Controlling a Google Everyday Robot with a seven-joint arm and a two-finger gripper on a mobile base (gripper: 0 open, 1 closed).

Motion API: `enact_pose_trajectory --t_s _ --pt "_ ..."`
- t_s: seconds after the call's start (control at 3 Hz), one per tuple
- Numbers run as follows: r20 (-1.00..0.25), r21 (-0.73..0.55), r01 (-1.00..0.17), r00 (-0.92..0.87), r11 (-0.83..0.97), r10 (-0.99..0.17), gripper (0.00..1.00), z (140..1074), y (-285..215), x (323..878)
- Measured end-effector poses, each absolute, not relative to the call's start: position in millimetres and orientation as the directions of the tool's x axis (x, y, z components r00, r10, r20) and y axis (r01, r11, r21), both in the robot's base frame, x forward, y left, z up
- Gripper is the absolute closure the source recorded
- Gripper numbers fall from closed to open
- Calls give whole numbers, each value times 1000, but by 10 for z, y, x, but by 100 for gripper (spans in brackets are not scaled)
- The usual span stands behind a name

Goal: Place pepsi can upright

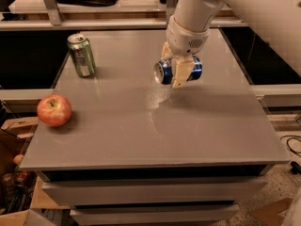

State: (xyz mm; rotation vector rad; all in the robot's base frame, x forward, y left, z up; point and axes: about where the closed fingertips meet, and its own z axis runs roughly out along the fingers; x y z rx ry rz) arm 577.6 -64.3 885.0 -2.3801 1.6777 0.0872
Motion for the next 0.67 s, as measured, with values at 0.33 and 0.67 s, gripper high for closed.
enact_pose_trajectory --t_s 0.33,0.67 --pt "-343 -183 -954 287 -236 -894 100 9217 -505 5779" --pt "-407 -193 -956 285 -223 -868 100 9349 -371 5760"
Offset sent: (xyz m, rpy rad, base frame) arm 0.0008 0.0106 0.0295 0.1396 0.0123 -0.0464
